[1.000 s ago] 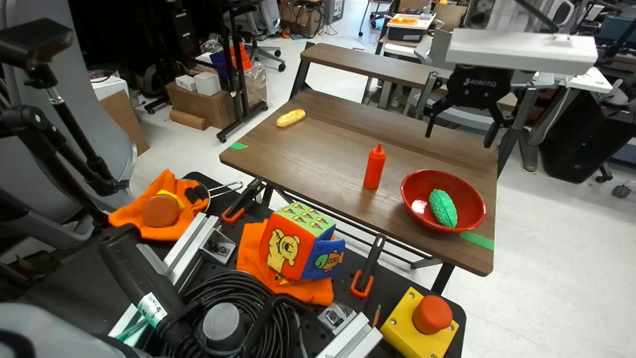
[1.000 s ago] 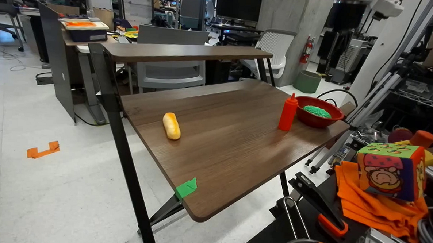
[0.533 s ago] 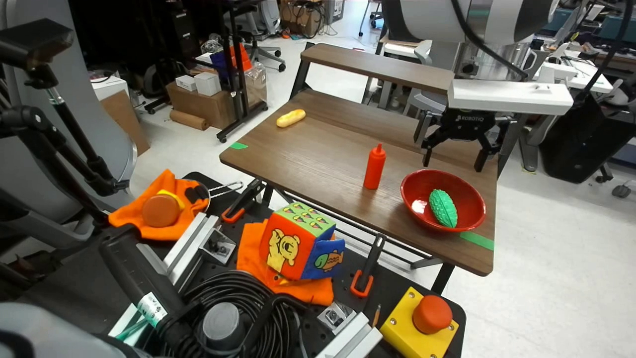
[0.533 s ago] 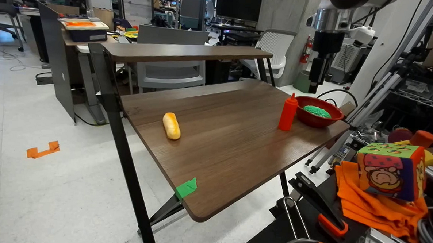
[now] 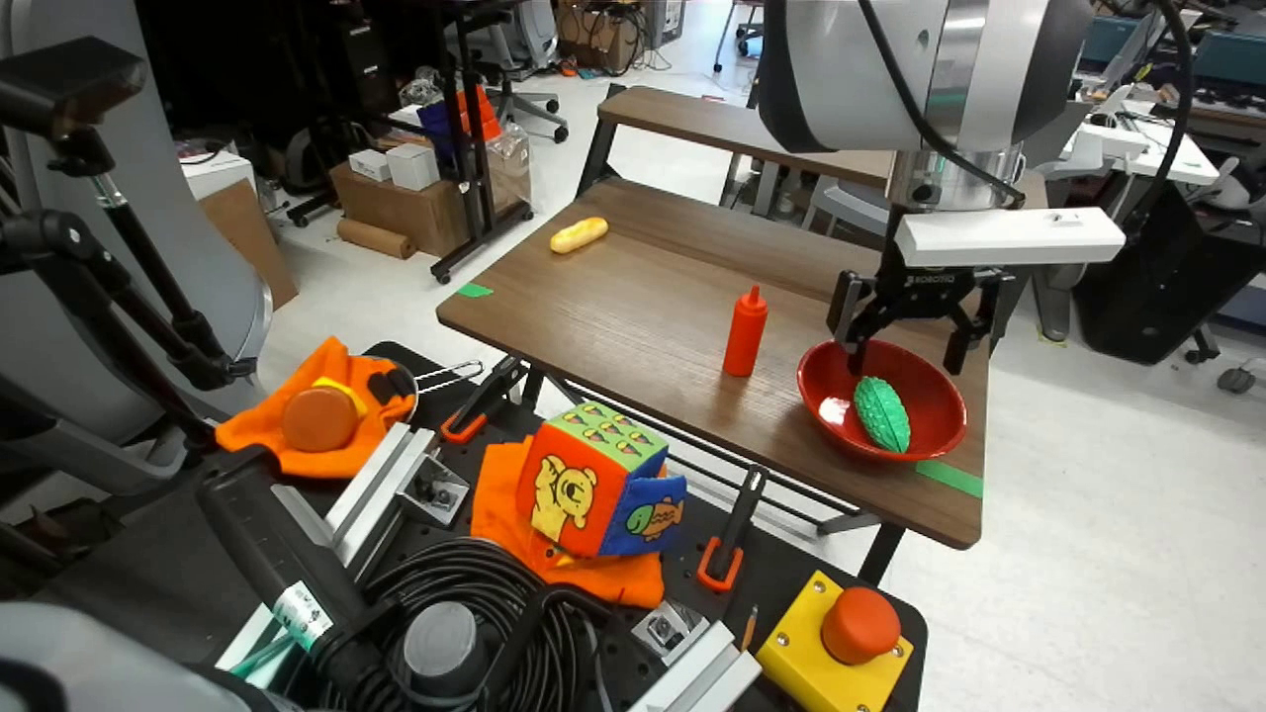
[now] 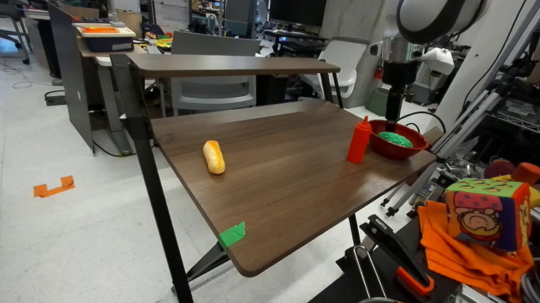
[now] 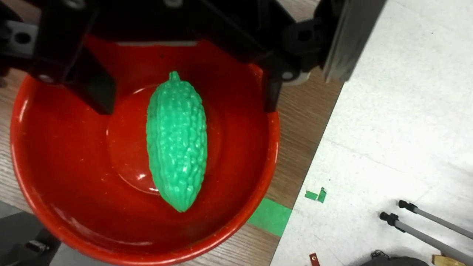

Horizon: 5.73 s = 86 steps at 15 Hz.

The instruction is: Remove the green object from the red bowl

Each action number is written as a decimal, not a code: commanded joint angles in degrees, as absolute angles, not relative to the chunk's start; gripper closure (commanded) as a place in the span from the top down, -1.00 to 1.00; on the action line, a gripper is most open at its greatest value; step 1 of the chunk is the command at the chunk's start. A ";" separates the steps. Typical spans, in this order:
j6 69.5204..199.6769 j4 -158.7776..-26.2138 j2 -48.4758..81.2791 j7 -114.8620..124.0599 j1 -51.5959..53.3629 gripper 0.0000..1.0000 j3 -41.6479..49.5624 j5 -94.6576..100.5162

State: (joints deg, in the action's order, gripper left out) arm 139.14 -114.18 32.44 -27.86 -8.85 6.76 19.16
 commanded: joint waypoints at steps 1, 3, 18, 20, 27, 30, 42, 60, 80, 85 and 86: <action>141.49 -116.23 32.47 -29.44 -9.13 1.00 7.00 23.86; 141.63 -116.47 32.84 -28.64 -8.83 1.00 7.29 25.90; 143.46 -119.06 33.81 -21.81 -6.58 0.11 8.65 33.67; 143.21 -118.57 34.55 -20.49 -6.17 -0.20 8.74 34.30; 143.08 -120.15 32.37 -17.35 -4.97 -0.59 8.93 38.03; 142.82 -122.65 28.01 -19.71 -6.16 -0.59 7.82 36.98; 131.14 -116.81 16.30 -27.24 -6.18 -0.59 -0.27 11.56; 131.40 -115.80 27.52 8.30 7.07 -0.59 -2.80 9.80; 129.26 -123.74 21.15 13.76 9.17 1.00 -3.50 6.83; 128.17 -120.88 23.37 13.80 9.86 1.00 -2.90 7.62; 128.23 -120.88 23.99 13.79 9.94 1.00 -2.88 7.61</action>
State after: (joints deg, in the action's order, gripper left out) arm 128.38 -121.01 24.01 13.90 9.76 -3.05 7.73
